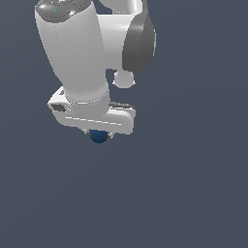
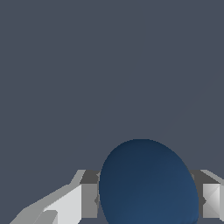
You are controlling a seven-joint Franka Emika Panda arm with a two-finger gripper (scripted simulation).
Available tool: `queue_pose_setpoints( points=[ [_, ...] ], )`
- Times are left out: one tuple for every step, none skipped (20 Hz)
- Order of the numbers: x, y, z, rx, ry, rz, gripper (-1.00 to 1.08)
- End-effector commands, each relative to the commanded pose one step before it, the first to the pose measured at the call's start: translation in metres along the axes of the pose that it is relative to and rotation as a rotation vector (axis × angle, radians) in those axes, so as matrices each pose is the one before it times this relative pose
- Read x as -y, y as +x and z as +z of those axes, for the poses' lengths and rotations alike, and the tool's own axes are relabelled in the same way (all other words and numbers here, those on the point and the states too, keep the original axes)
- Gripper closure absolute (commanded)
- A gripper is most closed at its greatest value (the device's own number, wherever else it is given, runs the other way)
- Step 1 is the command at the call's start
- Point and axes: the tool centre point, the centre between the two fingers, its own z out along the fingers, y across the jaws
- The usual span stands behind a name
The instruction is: Pick up the object and move it to a goal position.
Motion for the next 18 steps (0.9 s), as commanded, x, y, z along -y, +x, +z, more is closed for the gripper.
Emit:
queue_pose_setpoints(
  points=[
    [-0.00055,0.00461,-0.01815,0.00075,-0.00012,-0.00011,1.08],
    [-0.00017,0.00167,-0.00574,0.0,0.0,0.0,1.08],
    [-0.00015,0.00154,-0.0052,0.0,0.0,0.0,1.08],
    [-0.00013,0.00142,-0.00468,0.0,0.0,0.0,1.08],
    [-0.00012,0.00129,-0.0042,0.0,0.0,0.0,1.08],
    [-0.0001,0.00118,-0.00374,0.0,0.0,0.0,1.08],
    [-0.00009,0.00107,-0.00332,0.0,0.0,0.0,1.08],
    [-0.00008,0.00096,-0.00292,0.0,0.0,0.0,1.08],
    [-0.00006,0.00087,-0.00255,0.0,0.0,0.0,1.08],
    [-0.00005,0.00077,-0.00221,0.0,0.0,0.0,1.08],
    [-0.00004,0.00068,-0.00188,0.0,0.0,0.0,1.08],
    [-0.00003,0.00059,-0.00158,0.0,0.0,0.0,1.08],
    [-0.00003,0.0005,-0.0013,0.0,0.0,0.0,1.08],
    [-0.00002,0.00041,-0.00103,0.0,0.0,0.0,1.08],
    [-0.00001,0.00032,-0.00078,0.0,0.0,0.0,1.08],
    [-0.00001,0.00023,-0.00055,0.0,0.0,0.0,1.08],
    [-0.00001,0.00013,-0.00032,0.0,0.0,0.0,1.08],
    [0.0,0.00005,-0.00011,0.0,0.0,0.0,1.08]
  ],
)
